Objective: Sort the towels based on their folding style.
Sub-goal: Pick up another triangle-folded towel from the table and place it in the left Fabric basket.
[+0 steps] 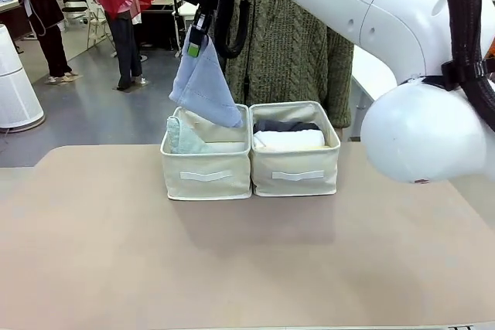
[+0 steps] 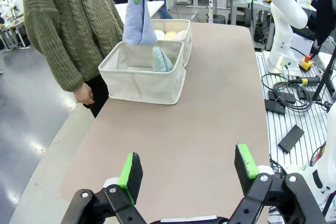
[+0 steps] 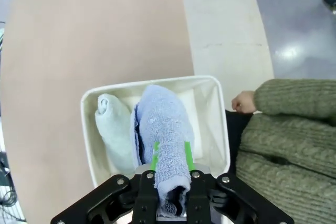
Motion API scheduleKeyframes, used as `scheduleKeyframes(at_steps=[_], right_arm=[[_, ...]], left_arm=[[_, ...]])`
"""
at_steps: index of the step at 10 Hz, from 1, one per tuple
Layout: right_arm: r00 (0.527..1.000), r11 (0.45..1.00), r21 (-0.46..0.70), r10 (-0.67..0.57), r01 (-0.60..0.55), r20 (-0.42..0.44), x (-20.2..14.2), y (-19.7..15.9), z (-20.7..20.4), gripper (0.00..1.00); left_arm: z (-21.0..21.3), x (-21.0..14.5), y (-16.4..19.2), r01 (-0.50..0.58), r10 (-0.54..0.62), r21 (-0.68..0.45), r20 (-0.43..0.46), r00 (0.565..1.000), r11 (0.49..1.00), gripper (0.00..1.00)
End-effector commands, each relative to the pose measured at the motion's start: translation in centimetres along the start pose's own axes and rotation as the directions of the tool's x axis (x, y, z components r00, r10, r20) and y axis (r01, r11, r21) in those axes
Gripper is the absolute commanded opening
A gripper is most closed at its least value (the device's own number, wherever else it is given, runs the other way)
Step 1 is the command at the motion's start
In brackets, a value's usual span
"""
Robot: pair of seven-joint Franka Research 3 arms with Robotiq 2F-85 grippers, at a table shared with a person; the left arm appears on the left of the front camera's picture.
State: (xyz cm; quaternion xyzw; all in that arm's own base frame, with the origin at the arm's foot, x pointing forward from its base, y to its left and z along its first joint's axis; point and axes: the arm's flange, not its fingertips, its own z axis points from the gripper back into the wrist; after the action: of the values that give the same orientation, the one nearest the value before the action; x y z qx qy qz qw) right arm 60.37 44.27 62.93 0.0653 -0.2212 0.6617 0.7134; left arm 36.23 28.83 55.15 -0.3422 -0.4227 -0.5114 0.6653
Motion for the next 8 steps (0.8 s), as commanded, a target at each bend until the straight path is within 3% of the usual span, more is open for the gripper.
scheduleKeyframes(at_steps=[1,8], right_arm=[[1.0,1.0,0.023,0.0,0.0,0.023,0.4,-0.7,-0.7,0.16],[1.0,0.992,0.129,0.009,-0.007,-0.017,-0.3,-3.6,-7.3,0.16]], left_arm=[[0.1,0.0,-0.3,0.006,-0.006,0.001,0.0,1.0,1.0,0.92],[0.1,0.0,-0.3,0.006,-0.006,0.001,0.0,1.0,1.0,0.92]])
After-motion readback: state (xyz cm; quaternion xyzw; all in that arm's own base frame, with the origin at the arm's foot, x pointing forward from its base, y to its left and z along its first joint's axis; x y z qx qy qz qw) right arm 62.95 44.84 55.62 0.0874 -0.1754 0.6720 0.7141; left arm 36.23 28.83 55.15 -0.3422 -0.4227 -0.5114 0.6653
